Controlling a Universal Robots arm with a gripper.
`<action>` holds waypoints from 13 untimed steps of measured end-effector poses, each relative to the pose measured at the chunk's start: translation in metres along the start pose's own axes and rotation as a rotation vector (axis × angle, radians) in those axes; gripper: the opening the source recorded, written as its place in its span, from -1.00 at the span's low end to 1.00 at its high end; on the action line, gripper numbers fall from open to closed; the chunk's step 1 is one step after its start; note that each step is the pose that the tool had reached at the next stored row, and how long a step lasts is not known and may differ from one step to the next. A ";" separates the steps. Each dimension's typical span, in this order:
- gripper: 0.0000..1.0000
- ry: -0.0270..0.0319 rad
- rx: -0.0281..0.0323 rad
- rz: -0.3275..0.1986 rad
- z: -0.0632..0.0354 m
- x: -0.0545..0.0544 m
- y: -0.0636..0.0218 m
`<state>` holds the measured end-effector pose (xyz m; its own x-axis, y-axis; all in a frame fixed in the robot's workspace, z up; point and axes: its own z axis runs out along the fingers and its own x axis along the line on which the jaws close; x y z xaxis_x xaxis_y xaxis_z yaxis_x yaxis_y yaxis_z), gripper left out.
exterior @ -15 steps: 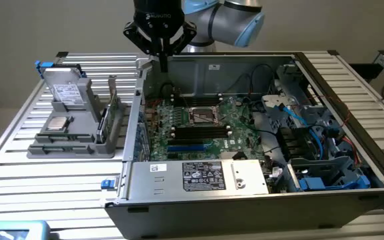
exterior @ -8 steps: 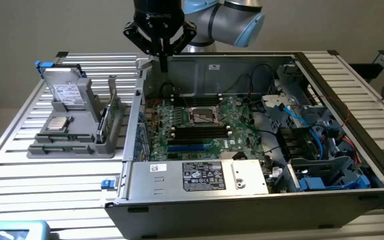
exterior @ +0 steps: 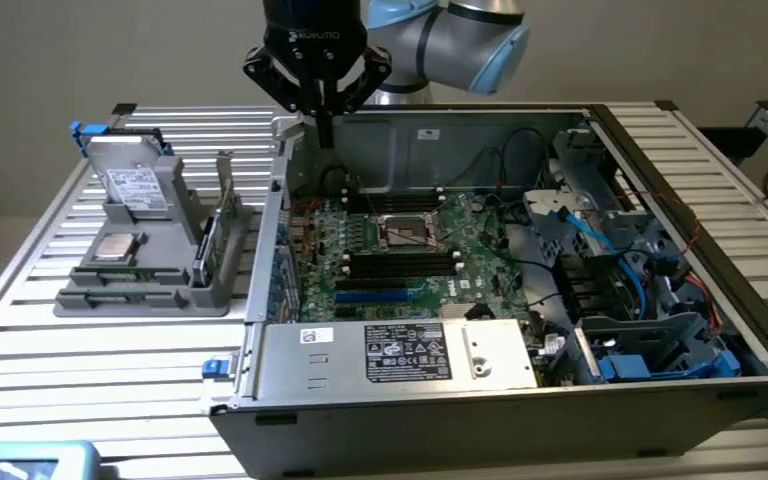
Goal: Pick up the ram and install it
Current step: 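Reach for the ram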
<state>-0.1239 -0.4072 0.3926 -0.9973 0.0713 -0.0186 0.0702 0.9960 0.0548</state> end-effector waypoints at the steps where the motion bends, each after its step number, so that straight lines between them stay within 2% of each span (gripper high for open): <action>1: -0.79 0.0001 -0.0012 0.000 -0.0001 0.001 -0.0020; 7: -0.79 0.0006 -0.0078 0.000 -0.0010 0.009 -0.0150; 13: -0.79 0.0012 -0.0165 0.000 -0.0020 0.026 -0.0268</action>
<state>-0.1514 -0.4321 0.3926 -0.9973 0.0715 -0.0173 0.0701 0.9950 0.0713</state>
